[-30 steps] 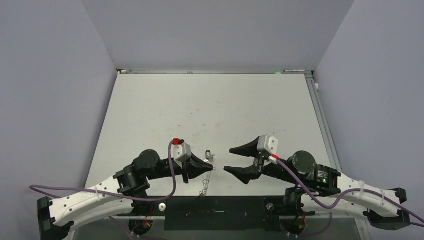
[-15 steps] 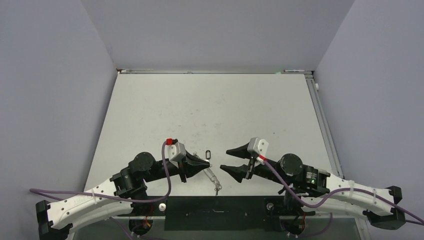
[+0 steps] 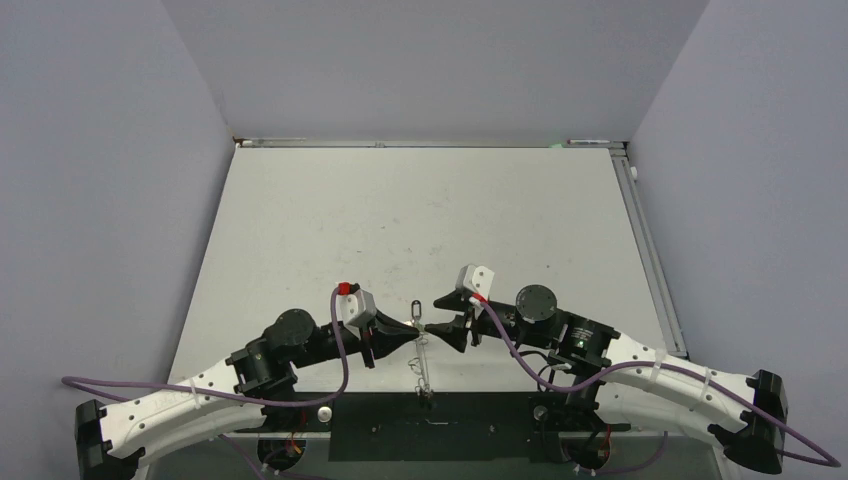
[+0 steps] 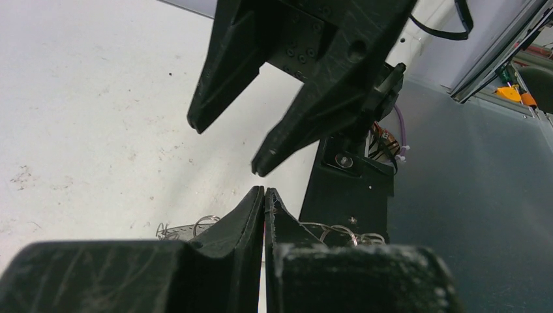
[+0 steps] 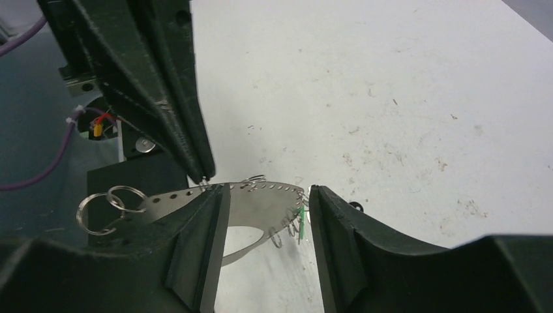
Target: Put the keys on the keyring
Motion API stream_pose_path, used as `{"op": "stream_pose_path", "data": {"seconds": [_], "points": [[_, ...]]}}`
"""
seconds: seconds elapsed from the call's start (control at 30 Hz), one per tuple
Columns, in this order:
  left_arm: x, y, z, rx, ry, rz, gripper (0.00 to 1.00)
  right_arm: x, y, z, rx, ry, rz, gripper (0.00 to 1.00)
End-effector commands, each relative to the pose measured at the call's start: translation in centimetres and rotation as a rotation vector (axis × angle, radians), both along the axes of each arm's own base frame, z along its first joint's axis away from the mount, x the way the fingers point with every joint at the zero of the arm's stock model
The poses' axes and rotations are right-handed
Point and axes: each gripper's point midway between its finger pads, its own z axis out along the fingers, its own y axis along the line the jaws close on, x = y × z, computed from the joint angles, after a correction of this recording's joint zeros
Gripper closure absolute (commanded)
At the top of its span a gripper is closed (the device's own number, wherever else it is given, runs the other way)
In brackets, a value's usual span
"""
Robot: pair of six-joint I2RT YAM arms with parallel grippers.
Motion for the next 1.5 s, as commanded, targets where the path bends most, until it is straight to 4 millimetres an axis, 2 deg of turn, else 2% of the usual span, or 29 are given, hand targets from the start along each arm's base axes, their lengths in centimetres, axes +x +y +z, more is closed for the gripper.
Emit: {"op": "stream_pose_path", "data": {"seconds": [0.0, 0.23, 0.63, 0.83, 0.97, 1.07, 1.13, 1.27, 1.33, 1.43, 1.47], "points": [[0.1, 0.1, 3.4, -0.118, -0.044, 0.01, 1.0, -0.1, 0.5, 2.1, 0.11, -0.005, 0.075, 0.52], [0.3, 0.3, 2.8, -0.126, -0.034, 0.03, 1.0, -0.8, 1.4, 0.4, 0.073, 0.029, 0.147, 0.54], [1.5, 1.0, -2.7, -0.139, 0.076, 0.125, 1.0, -0.3, 1.1, -2.8, 0.049, 0.069, 0.105, 0.54], [1.8, 1.6, -4.3, -0.156, 0.113, 0.163, 1.0, 0.0, 0.3, -3.1, 0.102, 0.09, 0.082, 0.54], [3.8, 3.0, -5.2, -0.14, 0.156, 0.306, 0.99, 0.6, 0.6, -3.9, 0.072, 0.129, 0.046, 0.54], [5.8, 4.8, -6.3, -0.093, 0.198, 0.467, 0.83, 1.5, 1.2, -5.7, 0.028, 0.22, -0.028, 0.54], [7.0, 6.1, -6.1, -0.067, 0.211, 0.574, 0.69, 1.3, 1.9, -7.3, 0.005, 0.301, -0.073, 0.54], [8.2, 8.2, -6.3, -0.002, 0.233, 0.71, 0.42, -0.6, 3.5, -9.9, -0.063, 0.342, -0.143, 0.53], [8.6, 9.0, -5.9, 0.006, 0.254, 0.763, 0.34, -1.2, 4.1, -11.2, -0.103, 0.368, -0.182, 0.52], [9.0, 10.2, -5.6, 0.024, 0.297, 0.849, 0.12, -0.4, 4.6, -13.3, -0.125, 0.443, -0.279, 0.5], [9.2, 10.9, -5.5, 0.036, 0.315, 0.889, 0.09, -0.3, 4.8, -14.1, -0.137, 0.472, -0.304, 0.5]]}}
